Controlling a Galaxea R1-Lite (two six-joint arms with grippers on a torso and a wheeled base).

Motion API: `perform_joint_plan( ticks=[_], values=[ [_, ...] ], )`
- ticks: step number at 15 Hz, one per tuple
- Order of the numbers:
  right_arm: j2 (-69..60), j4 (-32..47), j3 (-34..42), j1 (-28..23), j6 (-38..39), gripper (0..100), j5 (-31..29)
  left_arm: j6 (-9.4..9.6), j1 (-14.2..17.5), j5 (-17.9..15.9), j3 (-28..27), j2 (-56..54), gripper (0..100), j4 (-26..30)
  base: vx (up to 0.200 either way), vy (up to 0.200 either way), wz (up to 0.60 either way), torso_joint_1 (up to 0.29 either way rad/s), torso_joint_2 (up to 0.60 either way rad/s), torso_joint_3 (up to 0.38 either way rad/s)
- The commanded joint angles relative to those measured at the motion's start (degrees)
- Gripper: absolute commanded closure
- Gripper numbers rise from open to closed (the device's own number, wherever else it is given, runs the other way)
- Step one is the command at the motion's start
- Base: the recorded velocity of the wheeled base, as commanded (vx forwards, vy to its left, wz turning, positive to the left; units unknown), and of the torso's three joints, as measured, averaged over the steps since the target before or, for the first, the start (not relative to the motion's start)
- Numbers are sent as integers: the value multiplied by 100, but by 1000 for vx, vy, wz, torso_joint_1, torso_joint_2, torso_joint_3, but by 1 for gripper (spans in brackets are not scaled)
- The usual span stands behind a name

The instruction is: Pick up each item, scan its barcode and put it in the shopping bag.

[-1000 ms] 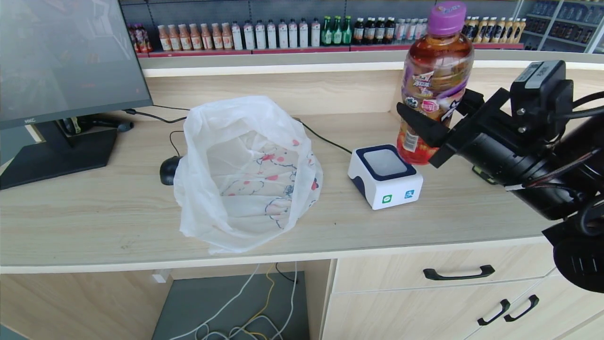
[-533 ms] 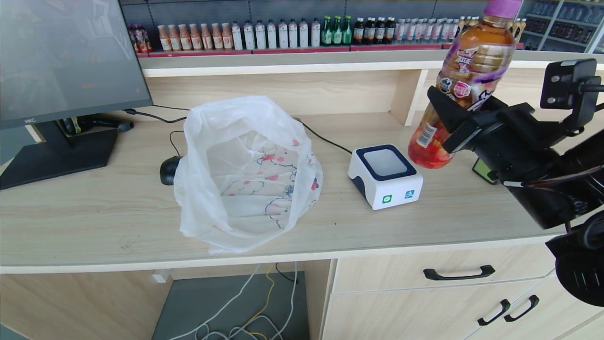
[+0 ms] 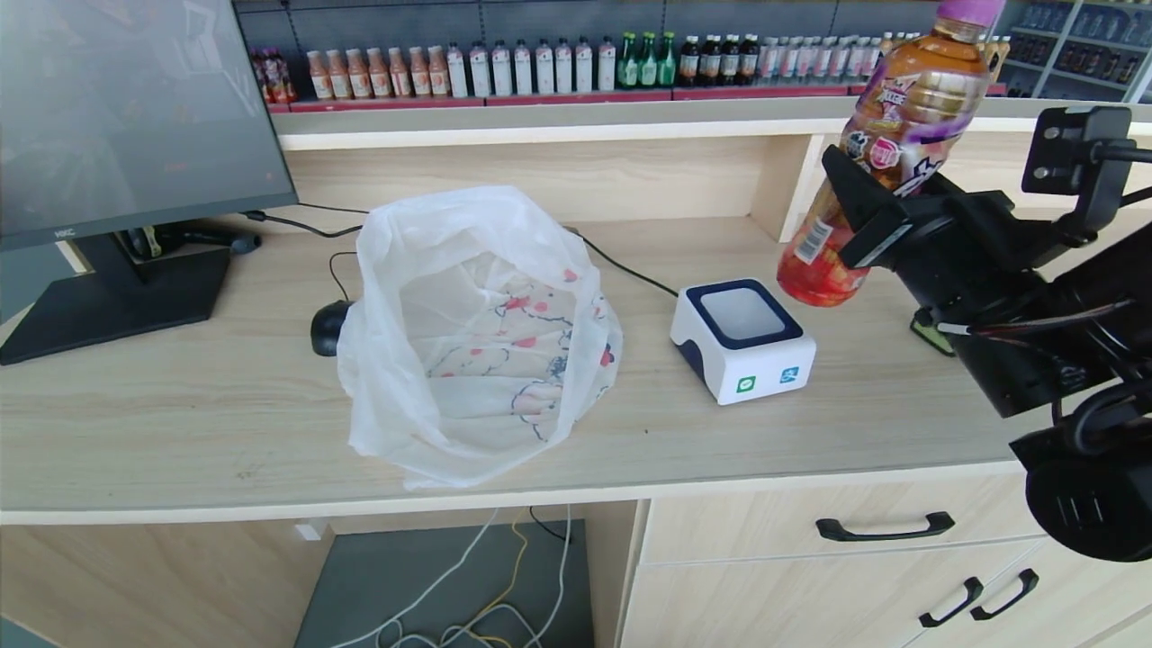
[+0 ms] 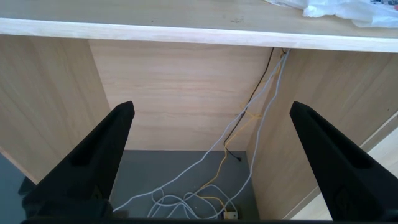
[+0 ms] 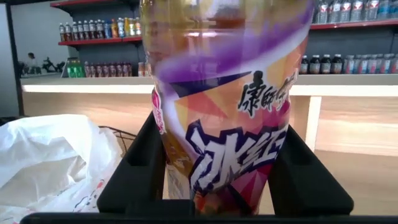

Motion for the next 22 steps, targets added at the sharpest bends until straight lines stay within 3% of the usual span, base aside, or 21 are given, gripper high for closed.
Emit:
perform_joint_plan(
  ticks=[1,14,22],
  values=[
    [222,16,-199,-134,9,100,3,-3,0,0,0,-2,0,1,0,200,0,-2,-2,2],
    [134,7,-155,-90,9,100,73,-20,0,0,0,-2,0,1,0,185,0,3,3,3],
    [714,86,-761,1219,-333,100,108,-12,0,0,0,-2,0,1,0,0,0,0,0,0]
  ],
)
